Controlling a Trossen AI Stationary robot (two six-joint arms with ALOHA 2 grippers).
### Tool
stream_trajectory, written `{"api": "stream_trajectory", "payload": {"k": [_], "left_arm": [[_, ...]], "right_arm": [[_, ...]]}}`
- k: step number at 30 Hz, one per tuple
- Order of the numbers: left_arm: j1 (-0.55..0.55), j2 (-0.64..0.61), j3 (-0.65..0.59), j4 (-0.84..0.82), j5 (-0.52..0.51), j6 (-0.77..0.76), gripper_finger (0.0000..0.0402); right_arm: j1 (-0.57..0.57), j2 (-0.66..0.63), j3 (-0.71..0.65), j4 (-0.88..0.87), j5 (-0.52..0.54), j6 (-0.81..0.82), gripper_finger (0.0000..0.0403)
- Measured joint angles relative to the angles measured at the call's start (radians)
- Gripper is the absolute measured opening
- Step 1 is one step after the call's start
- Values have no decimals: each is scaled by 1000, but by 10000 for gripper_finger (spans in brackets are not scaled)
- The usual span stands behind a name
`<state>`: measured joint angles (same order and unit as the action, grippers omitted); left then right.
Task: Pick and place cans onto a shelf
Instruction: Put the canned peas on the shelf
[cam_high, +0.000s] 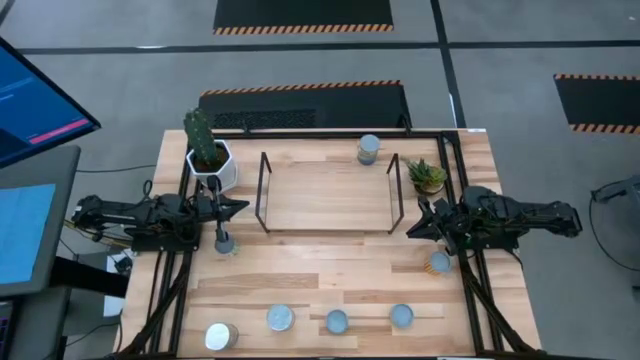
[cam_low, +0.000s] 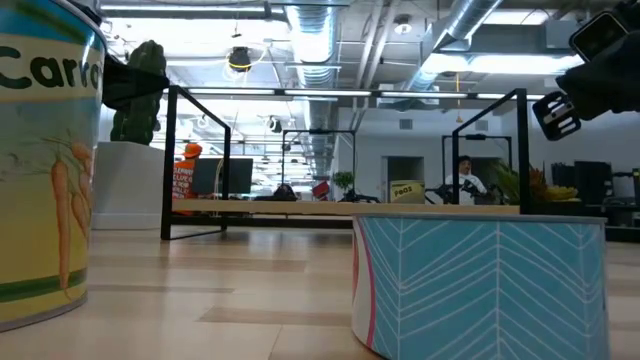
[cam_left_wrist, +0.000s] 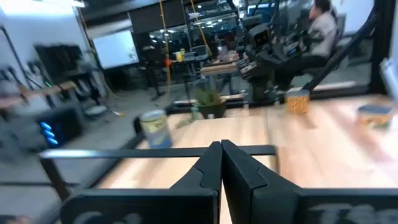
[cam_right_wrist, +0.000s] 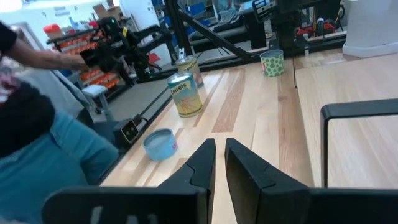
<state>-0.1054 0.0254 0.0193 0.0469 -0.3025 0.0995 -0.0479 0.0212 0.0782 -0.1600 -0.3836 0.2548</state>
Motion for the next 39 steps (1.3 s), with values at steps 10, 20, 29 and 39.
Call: {"api": "stream_trajectory", "payload": {"k": [10, 20, 29, 39], "left_arm": [[0, 0, 0, 35, 57, -459, 0], [0, 0, 0, 49, 43, -688, 0], [0, 0, 0, 50, -103, -822, 0], [0, 0, 0, 213, -256, -770, 0]], "right_arm": [[0, -2, -3, 134, 20, 134, 64], [1, 0, 0, 195, 514, 529, 64], [1, -1, 0, 196, 751, 747, 64], [1, 0, 3, 790, 818, 285, 64]]}}
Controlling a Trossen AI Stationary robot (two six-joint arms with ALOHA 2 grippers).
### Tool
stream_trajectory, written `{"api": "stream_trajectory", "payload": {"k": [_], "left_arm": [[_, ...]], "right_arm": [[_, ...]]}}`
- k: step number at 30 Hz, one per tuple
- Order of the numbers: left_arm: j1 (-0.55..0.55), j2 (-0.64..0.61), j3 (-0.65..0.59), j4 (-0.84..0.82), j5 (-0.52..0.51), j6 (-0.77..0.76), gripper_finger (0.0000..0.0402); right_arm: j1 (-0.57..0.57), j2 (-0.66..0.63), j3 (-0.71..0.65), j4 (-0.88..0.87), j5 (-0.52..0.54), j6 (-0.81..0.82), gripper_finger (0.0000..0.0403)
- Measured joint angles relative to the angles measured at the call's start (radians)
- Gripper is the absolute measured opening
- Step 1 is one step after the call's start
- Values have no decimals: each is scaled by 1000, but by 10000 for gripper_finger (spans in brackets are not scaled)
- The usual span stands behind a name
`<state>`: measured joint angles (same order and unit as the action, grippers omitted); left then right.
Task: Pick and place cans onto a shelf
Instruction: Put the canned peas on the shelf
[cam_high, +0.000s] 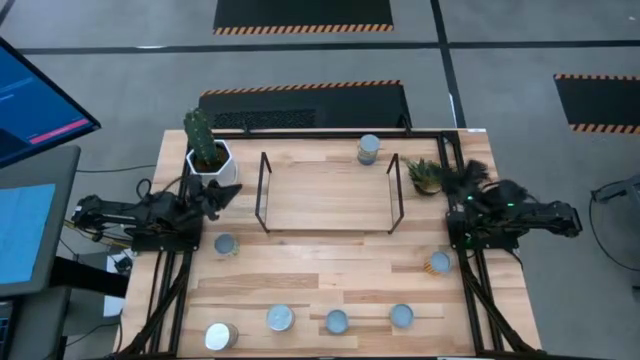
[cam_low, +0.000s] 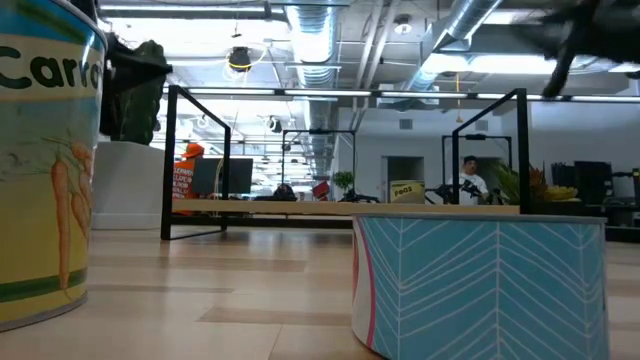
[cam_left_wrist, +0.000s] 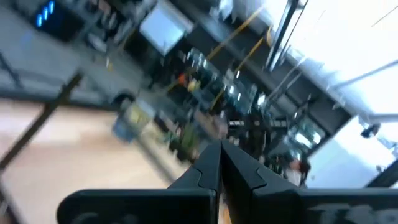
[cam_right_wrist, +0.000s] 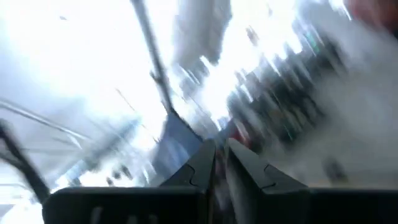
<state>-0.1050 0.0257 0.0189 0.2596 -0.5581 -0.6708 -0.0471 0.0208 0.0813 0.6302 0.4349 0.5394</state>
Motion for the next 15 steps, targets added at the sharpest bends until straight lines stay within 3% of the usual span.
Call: {"api": "stream_trajectory", "payload": {"k": [2, 4, 7, 12, 15], "left_arm": [[0, 0, 0, 72, -35, 60, 0], [0, 0, 0, 139, -61, 120, 0], [0, 0, 0, 190, -78, 194, 0], [0, 0, 0, 161, -83, 211, 0], [0, 0, 0, 127, -93, 212, 0]], "right_arm": [[0, 9, 20, 154, 6, -185, 64], [0, 36, 60, 197, 13, -336, 64], [-1, 117, 160, 168, 43, -492, 64], [-11, 375, 383, 76, 49, -700, 64], [-44, 533, 554, -115, 156, -786, 64]]}}
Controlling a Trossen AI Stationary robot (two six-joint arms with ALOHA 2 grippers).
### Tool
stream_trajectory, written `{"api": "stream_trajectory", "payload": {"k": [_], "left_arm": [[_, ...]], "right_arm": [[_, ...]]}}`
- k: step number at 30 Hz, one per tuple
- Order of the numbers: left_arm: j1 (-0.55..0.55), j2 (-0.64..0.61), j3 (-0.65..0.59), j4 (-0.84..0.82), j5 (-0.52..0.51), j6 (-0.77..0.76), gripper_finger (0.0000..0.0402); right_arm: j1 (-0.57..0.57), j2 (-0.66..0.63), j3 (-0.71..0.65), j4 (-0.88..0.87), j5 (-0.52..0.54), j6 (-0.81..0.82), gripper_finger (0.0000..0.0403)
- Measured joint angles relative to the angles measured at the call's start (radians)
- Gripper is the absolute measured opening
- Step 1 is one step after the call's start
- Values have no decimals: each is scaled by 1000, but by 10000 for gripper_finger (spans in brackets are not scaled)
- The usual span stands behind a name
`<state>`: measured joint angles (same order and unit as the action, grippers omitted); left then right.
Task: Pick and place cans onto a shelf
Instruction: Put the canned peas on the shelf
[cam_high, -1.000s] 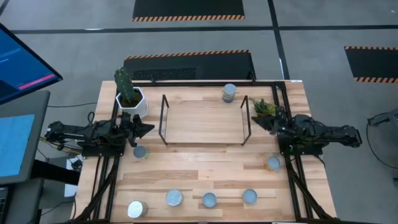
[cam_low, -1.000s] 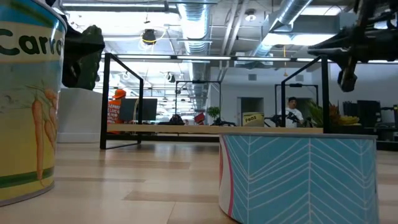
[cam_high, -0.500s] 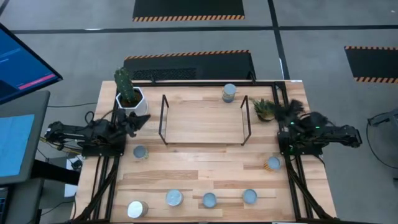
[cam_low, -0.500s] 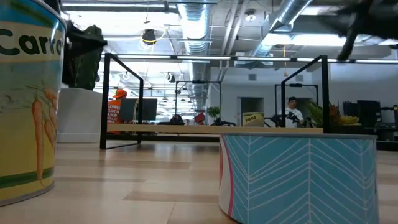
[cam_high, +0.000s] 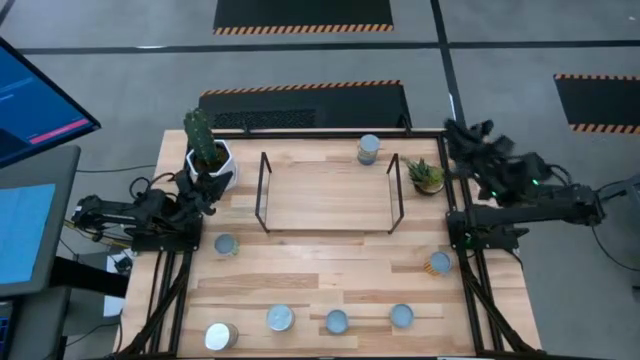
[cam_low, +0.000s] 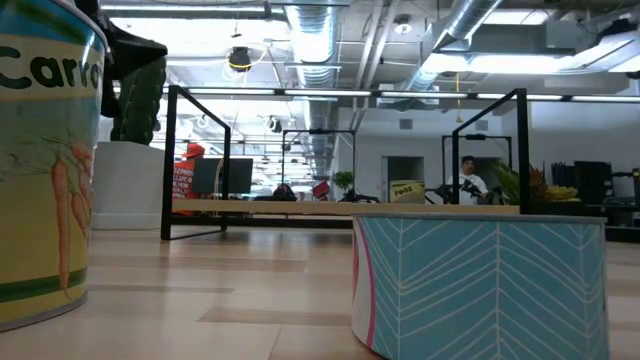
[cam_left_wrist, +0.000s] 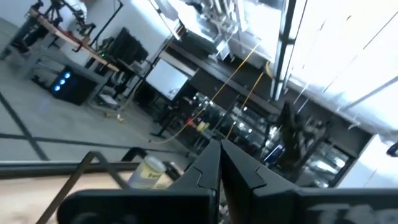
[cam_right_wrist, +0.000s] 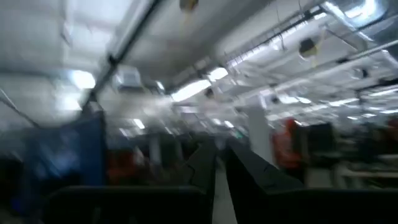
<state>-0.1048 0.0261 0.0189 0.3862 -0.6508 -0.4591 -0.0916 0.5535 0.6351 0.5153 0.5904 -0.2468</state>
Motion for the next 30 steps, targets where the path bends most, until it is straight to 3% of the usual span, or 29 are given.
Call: {"api": "stream_trajectory", "payload": {"k": [4, 11, 19, 30], "left_arm": [[0, 0, 0, -17, -35, 0, 0], [0, 0, 0, -29, -43, 8, 0], [0, 0, 0, -47, -43, 3, 0], [0, 0, 0, -67, -42, 2, 0]], "right_arm": [[-90, 177, 235, -336, 125, 21, 64], [-305, 465, 605, -767, 98, 97, 64], [-554, 787, 859, -1067, -204, 194, 64], [-742, 1101, 946, -1235, -525, 301, 64]]}}
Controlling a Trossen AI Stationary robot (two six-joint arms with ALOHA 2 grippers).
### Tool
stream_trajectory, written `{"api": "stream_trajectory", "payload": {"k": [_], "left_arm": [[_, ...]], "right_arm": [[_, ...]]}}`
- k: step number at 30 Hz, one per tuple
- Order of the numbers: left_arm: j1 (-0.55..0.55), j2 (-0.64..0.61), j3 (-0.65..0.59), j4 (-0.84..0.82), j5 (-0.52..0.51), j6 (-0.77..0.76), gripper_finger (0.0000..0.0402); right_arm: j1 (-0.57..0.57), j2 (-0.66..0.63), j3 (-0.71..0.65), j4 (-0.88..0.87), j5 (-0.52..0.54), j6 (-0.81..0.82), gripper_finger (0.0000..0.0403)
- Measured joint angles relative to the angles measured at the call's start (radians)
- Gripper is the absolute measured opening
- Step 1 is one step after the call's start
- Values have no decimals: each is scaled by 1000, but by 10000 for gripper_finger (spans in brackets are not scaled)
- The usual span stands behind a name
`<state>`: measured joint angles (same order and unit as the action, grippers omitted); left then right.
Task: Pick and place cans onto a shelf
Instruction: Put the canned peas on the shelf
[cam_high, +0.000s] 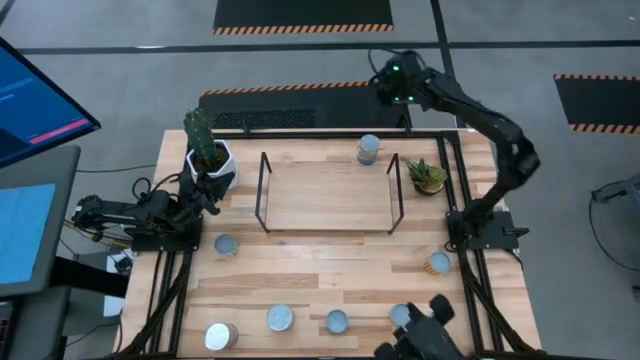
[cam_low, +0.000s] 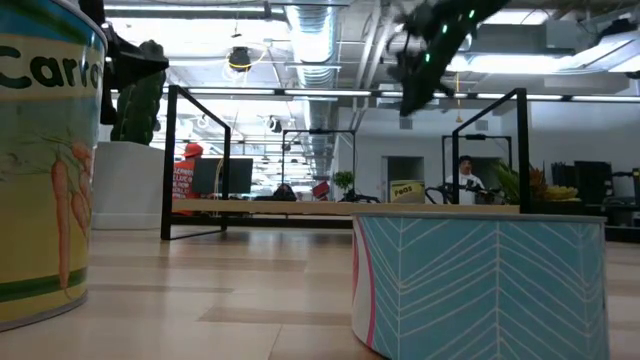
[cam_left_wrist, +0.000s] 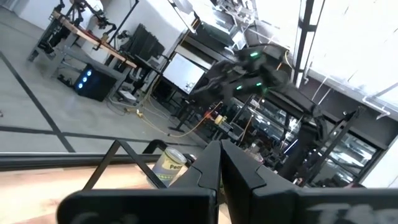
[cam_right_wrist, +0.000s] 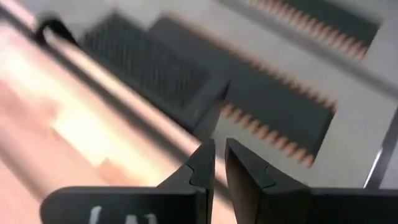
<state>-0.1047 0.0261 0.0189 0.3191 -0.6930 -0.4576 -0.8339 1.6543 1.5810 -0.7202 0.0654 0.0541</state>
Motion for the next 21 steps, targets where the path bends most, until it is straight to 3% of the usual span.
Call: {"api": "stream_trajectory", "payload": {"k": [6, 12, 21], "left_arm": [[0, 0, 0, 0, 0, 0, 0], [0, 0, 0, 0, 0, 0, 0], [0, 0, 0, -44, -1, 8, 0]], "right_arm": [[-36, 146, 0, -81, -201, 2, 64], [-38, 202, 0, -58, -214, 0, 64], [-49, 173, 2, -79, -207, -62, 64]]}}
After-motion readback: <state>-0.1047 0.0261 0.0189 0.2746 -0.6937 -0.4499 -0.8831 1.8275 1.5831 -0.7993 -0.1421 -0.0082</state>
